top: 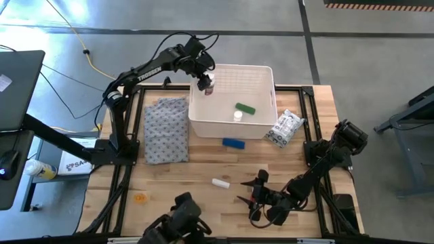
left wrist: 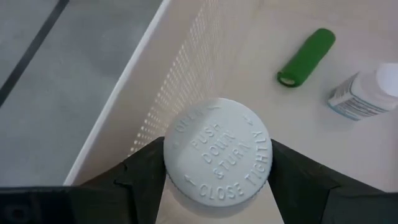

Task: Pick & place medical supplies in basket/bin
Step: Put the white pill bottle into the white bin

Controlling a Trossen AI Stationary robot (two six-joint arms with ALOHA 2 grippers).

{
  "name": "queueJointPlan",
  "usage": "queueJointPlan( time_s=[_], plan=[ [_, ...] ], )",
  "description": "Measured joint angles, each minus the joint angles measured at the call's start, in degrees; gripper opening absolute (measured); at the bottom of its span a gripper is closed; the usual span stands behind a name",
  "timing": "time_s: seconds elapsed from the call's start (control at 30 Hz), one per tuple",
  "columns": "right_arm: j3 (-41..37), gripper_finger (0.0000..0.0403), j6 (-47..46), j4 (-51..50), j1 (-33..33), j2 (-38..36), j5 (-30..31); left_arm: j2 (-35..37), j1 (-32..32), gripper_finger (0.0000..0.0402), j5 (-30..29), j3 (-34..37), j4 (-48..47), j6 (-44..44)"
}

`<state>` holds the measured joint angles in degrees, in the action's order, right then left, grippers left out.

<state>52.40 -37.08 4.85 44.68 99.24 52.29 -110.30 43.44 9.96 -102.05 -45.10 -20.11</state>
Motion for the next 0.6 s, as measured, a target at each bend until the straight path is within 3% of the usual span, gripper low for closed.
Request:
queueJointPlan(
  time_s=[0.4, 0.6],
  plan=[
    [0.0, 0.0240, 0.0, -1.9, -2.1, 0.0, -0.4, 4.7, -1.9, 0.0281, -2.3, 0.6, -2.6, 0.0],
    [0.0, 0.0240, -0.5, -2.0, -2.9, 0.0, -1.7, 5.4, -3.9, 0.0271, -2.8, 0.5, -4.2, 10.6]
  ],
)
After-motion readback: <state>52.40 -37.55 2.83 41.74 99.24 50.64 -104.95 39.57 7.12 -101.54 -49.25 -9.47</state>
